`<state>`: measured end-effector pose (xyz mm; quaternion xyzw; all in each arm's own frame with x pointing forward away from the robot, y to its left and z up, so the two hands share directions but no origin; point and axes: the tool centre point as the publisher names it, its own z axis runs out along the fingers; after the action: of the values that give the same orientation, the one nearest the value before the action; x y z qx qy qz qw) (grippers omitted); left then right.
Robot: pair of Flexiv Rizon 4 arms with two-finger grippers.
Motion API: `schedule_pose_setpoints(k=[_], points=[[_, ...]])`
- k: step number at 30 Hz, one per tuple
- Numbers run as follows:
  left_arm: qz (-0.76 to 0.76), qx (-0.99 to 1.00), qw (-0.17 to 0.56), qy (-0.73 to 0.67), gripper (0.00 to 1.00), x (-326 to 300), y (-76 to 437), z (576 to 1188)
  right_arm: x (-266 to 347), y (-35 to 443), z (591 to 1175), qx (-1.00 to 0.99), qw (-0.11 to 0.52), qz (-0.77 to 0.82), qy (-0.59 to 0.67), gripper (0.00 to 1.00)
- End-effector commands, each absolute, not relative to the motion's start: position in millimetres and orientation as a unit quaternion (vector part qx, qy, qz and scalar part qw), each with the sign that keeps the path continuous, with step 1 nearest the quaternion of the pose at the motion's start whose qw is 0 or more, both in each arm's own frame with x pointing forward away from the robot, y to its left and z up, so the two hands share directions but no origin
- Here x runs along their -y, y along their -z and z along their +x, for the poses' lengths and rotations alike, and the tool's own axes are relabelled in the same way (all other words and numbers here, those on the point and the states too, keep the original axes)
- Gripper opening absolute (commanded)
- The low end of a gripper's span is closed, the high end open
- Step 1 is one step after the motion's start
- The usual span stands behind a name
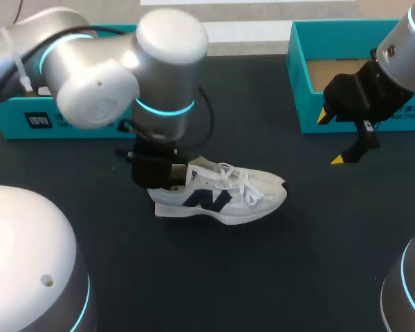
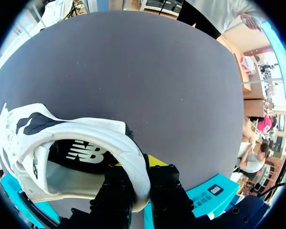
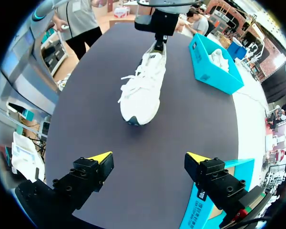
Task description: Take the shoe out of the shoebox, open the shoe tongue, remove and reinsert the insole, then place the shoe into the shoebox
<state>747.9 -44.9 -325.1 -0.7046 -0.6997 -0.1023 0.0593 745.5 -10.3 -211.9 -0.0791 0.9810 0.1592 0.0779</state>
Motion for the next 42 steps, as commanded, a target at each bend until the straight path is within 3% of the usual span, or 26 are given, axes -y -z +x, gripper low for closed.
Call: schedule_pose_setpoints(k=[1,25,27,28,29,30,42], points=[[-0.697,0.707,0.065,0.103,0.0,46.0,334.3,745.1,9.2,212.9,746.5,-0.981,0.077,-0.079,-0.158,1.0],[-0.669,0.722,0.136,0.109,0.0,31.6,383.6,741.0,9.2,212.9,746.5,-0.981,0.077,-0.079,-0.158,1.0],[-0.671,0.721,0.137,0.106,0.4,29.5,381.8,739.6,9.2,212.9,746.5,-0.981,0.077,-0.079,-0.158,1.0],[-0.674,0.72,0.133,0.105,0.72,28.3,378.5,738.6,9.2,212.9,746.5,-0.981,0.077,-0.079,-0.158,1.0],[-0.676,0.719,0.127,0.101,0.94,27.7,374.0,737.7,9.2,212.9,746.5,-0.981,0.077,-0.079,-0.158,1.0],[-0.678,0.718,0.122,0.098,1.0,27.5,369.9,737.2,9.2,212.9,746.5,-0.981,0.077,-0.079,-0.158,1.0],[-0.69,0.719,0.067,0.052,1.0,25.9,321.8,735.6,9.2,212.9,746.5,-0.981,0.077,-0.079,-0.158,1.0]])
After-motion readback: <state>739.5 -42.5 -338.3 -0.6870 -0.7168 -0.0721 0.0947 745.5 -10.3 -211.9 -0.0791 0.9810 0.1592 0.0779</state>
